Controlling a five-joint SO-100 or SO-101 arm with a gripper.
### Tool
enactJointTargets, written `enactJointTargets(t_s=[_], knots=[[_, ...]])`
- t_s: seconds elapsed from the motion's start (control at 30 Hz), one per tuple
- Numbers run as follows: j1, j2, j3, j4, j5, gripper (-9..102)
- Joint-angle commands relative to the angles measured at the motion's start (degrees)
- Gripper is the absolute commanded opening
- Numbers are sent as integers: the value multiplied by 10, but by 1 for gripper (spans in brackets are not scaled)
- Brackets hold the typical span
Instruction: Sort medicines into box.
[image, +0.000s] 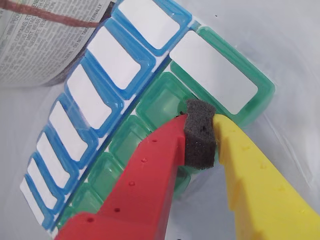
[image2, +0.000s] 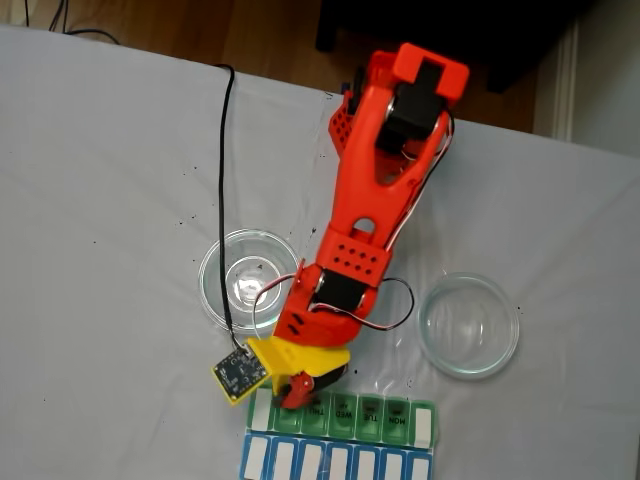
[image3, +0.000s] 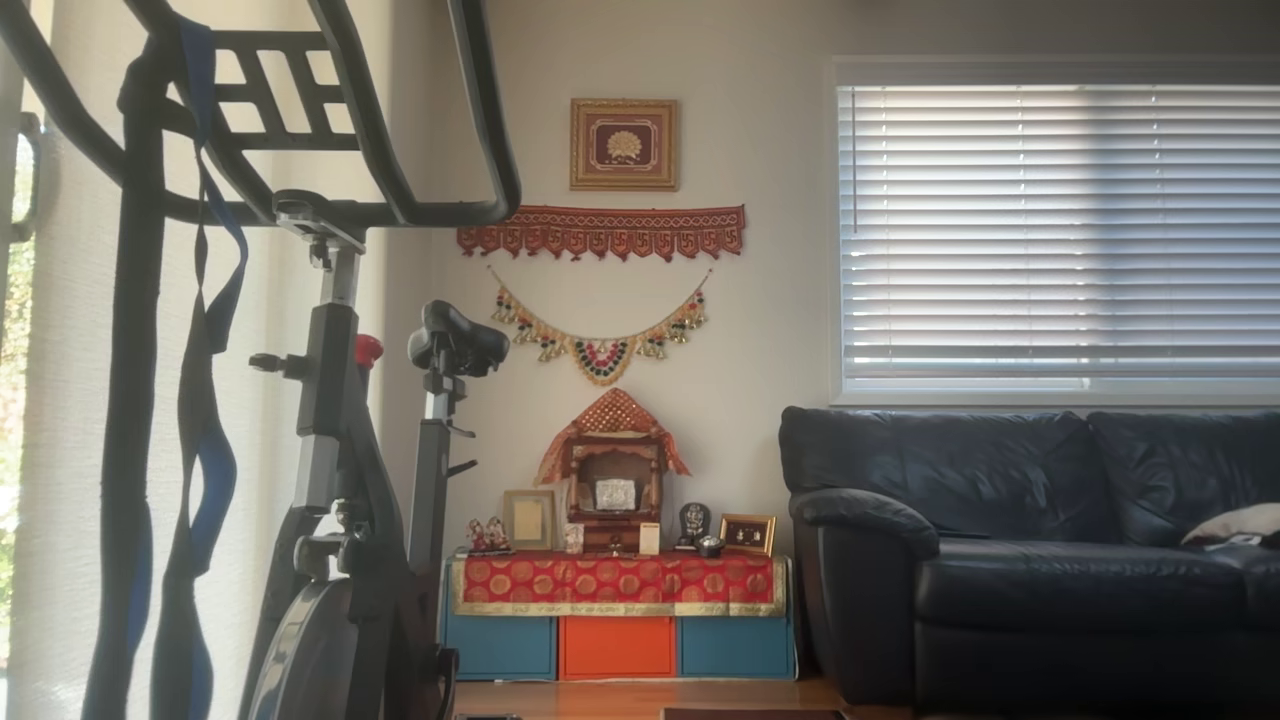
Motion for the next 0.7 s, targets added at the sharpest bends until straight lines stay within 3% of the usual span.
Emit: enactJointTargets(t_s=[0.0,0.3,0.57,0.67], knots=[[-12,55,-38,20,78,1],[-17,194,-18,21,240,1],[-55,322,138,-77,205,1],[-83,393,211,-79,181,1]])
